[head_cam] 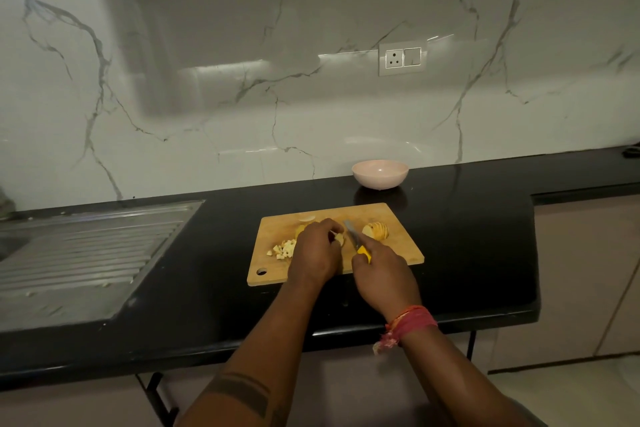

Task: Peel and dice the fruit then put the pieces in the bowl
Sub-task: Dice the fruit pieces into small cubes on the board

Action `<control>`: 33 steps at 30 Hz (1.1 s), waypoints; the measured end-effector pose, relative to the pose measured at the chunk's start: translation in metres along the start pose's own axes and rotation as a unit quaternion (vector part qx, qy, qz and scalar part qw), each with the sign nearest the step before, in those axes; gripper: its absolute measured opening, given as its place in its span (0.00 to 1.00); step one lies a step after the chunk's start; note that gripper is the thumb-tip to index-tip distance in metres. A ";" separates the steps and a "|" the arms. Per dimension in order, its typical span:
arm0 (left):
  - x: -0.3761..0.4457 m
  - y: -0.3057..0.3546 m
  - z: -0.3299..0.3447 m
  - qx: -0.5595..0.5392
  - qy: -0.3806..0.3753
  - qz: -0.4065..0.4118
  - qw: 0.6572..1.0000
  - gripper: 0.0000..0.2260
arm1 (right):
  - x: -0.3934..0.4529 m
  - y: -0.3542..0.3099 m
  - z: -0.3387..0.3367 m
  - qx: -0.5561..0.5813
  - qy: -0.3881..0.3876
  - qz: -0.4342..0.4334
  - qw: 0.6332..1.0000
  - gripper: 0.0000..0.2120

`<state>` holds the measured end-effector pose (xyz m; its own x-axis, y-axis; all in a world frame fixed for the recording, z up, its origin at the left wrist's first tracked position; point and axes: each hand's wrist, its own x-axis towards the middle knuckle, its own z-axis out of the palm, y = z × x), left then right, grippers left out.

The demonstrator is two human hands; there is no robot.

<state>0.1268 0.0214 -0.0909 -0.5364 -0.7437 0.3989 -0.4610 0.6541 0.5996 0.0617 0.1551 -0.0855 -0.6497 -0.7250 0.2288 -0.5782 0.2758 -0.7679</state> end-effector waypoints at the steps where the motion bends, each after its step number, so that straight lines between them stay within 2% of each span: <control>1: -0.001 -0.001 0.001 0.009 -0.005 0.010 1.000 0.14 | 0.000 0.000 0.001 -0.001 -0.001 0.001 1.000 0.24; 7: -0.006 -0.001 0.005 0.022 -0.032 0.045 0.998 0.13 | 0.002 -0.002 0.000 0.012 0.002 0.010 1.000 0.24; 16: -0.005 -0.001 0.002 -0.046 -0.005 -0.009 0.999 0.09 | 0.001 0.000 0.001 0.002 0.004 0.006 1.000 0.23; 23: -0.002 0.001 0.002 0.001 -0.023 -0.020 1.000 0.13 | 0.000 -0.001 -0.001 -0.003 0.004 -0.004 1.000 0.24; 33: -0.002 0.006 -0.001 0.029 -0.014 -0.034 0.999 0.12 | -0.002 -0.002 0.004 -0.029 0.003 -0.014 0.999 0.25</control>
<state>0.1257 0.0266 -0.0877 -0.5225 -0.7826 0.3383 -0.5368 0.6102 0.5826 0.0660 0.1535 -0.0873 -0.6363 -0.7289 0.2527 -0.6227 0.2919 -0.7260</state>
